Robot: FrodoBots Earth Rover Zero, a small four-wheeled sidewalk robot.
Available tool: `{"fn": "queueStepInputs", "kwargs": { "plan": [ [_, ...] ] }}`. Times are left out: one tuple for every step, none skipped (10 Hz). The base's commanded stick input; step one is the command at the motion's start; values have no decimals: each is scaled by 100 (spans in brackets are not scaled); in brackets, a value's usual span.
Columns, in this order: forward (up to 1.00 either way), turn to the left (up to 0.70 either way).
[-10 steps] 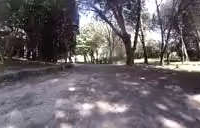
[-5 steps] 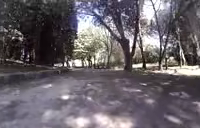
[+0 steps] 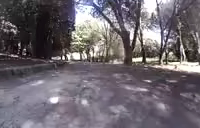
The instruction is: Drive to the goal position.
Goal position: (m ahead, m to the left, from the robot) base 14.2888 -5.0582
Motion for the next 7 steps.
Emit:
{"fn": "queueStepInputs", "kwargs": {
  "plan": [
    [85, 0],
    [85, 0],
    [85, 0],
    [85, 0],
    [85, 0],
    [85, 0],
    [85, 0]
  ]
}}
